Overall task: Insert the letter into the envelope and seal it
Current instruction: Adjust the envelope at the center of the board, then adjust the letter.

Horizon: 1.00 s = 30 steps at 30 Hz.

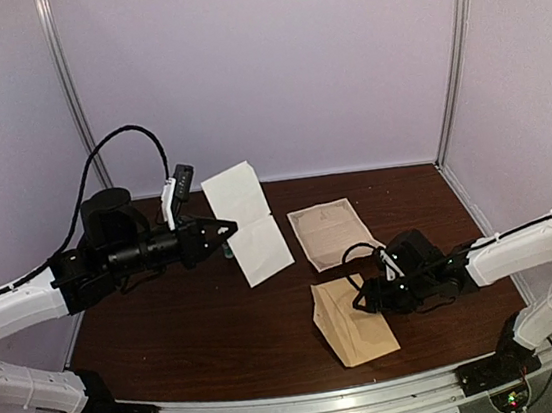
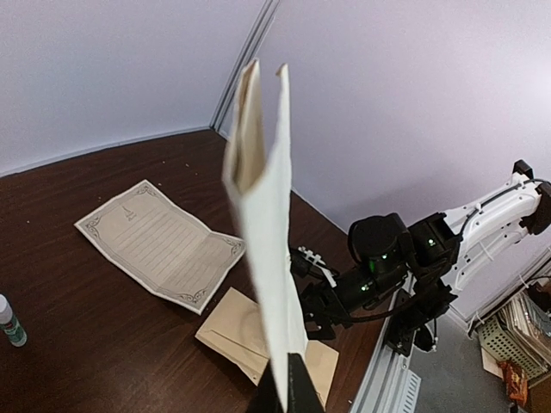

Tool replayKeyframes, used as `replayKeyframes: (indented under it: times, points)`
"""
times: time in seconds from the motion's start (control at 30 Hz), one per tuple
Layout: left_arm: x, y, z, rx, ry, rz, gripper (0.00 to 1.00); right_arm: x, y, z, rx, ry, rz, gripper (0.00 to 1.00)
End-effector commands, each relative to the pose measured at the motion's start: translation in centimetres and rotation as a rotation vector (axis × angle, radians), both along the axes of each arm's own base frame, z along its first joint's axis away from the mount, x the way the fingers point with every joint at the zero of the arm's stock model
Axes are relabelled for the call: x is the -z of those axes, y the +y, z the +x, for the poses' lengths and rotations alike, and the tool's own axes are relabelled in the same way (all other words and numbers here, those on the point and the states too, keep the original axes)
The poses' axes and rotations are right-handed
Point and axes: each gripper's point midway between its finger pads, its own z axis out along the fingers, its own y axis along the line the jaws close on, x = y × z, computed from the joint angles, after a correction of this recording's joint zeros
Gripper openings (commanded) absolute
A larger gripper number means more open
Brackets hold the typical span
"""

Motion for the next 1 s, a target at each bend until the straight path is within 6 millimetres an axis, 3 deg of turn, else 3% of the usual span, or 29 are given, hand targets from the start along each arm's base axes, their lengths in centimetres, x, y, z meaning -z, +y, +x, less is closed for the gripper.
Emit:
replayKeyframes:
  times: [0.0, 0.1, 0.2, 0.33, 0.5, 0.6, 0.7, 0.83, 0.97]
  points:
    - [-2.4, -0.1, 0.0, -0.003, -0.052, -0.072, 0.0, -0.2, 1.1, -0.6, -0.028, 0.007, 0.023, 0.71]
    - [-2.9, -0.3, -0.2, 0.01, -0.059, -0.088, 0.0, -2.4, 1.7, -0.1, -0.038, -0.045, 0.035, 0.72]
    - [-3.3, -0.7, -0.8, 0.053, -0.072, -0.099, 0.0, -6.6, 2.5, 0.4, -0.067, -0.147, 0.112, 0.77]
    - [-4.1, -1.9, -2.5, 0.168, -0.123, -0.098, 0.0, -15.4, 4.7, -0.4, -0.185, -0.337, 0.357, 0.87]
    - [-5.3, -3.5, -5.5, 0.341, -0.199, -0.087, 0.0, -25.6, 5.6, -1.9, -0.327, -0.564, 0.524, 0.98]
    - [-5.2, -4.5, -6.9, 0.408, -0.213, -0.05, 0.0, -29.6, 6.8, -3.1, -0.456, -0.631, 0.563, 1.0]
    - [-4.8, -5.4, -8.2, 0.466, -0.213, -0.032, 0.0, -32.1, 8.2, -4.0, -0.574, -0.652, 0.597, 1.0]
    - [-4.2, -6.2, -8.9, 0.496, -0.198, -0.02, 0.0, -34.1, 9.9, -5.1, -0.677, -0.669, 0.639, 0.98]
    - [-3.7, -6.6, -9.0, 0.495, -0.183, -0.012, 0.0, -35.0, 11.2, -6.2, -0.741, -0.678, 0.684, 0.86]
